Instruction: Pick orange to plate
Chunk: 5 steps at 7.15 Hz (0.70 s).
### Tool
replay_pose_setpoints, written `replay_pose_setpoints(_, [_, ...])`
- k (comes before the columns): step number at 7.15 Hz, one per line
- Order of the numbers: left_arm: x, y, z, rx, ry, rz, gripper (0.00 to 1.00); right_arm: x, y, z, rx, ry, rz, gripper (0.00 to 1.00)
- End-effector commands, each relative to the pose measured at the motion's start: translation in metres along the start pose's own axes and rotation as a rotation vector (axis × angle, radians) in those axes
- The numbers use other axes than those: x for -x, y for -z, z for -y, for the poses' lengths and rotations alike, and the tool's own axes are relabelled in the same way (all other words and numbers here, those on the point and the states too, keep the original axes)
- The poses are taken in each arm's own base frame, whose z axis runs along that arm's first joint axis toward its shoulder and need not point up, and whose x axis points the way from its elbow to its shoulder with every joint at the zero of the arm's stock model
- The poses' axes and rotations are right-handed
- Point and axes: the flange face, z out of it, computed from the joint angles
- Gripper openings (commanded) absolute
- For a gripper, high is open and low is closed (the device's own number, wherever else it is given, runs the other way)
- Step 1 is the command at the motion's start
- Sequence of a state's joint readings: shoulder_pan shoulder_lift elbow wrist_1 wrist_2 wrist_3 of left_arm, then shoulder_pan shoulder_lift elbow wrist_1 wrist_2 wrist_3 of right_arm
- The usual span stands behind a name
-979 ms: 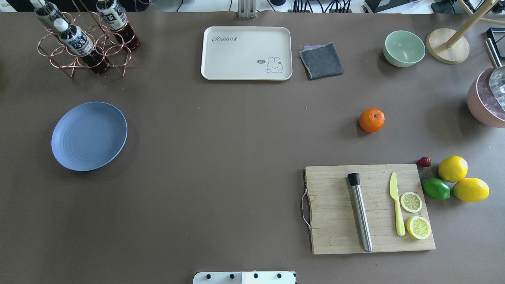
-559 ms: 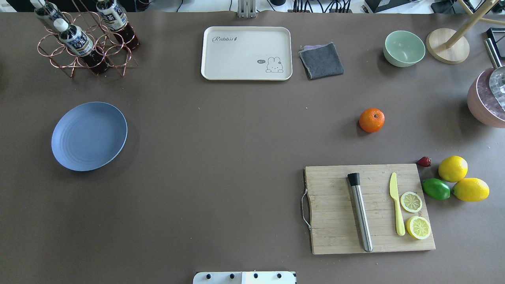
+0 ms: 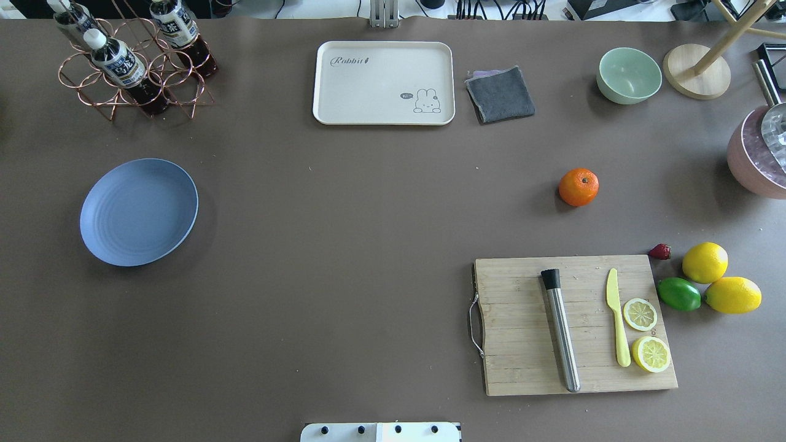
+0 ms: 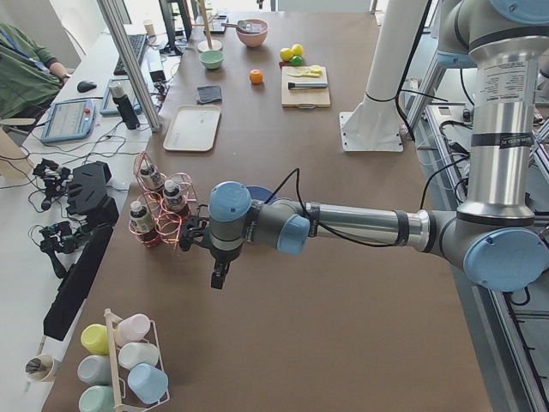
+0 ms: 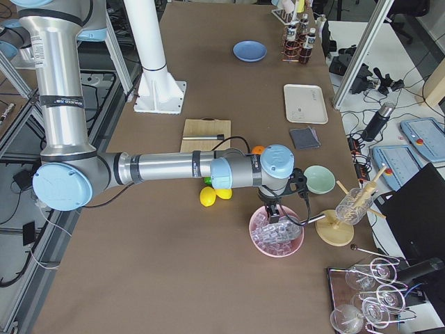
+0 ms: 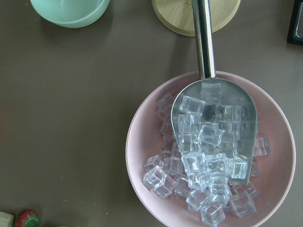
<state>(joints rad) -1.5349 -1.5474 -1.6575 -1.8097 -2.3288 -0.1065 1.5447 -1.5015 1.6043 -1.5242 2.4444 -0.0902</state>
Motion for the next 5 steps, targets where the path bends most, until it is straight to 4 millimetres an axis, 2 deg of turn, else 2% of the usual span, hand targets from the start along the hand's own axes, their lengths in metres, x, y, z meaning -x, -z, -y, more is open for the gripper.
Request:
replay_pose_setpoints(1, [0.009,-0.008,-0.001,0.016,0.018,-0.004,0.98,0.001,0.0,0.0,0.0,-0.003,0.008,1.0])
replay_pose_setpoints(3, [0.002,-0.004,0.003,0.005,0.002,-0.007,0.98,0.002,0.002,0.002,-0.005,-0.028,0.007,1.0])
replay_pose_setpoints(4, [-0.013,-0.014,0.007,-0.004,-0.046,-0.018,0.98,0.003,0.002,0.001,-0.006,-0.028,0.008,1.0])
replay_pose_setpoints(5, [-0.033,-0.033,0.009,-0.014,0.01,-0.042,0.98,0.003,0.002,0.001,-0.007,-0.027,0.008,1.0])
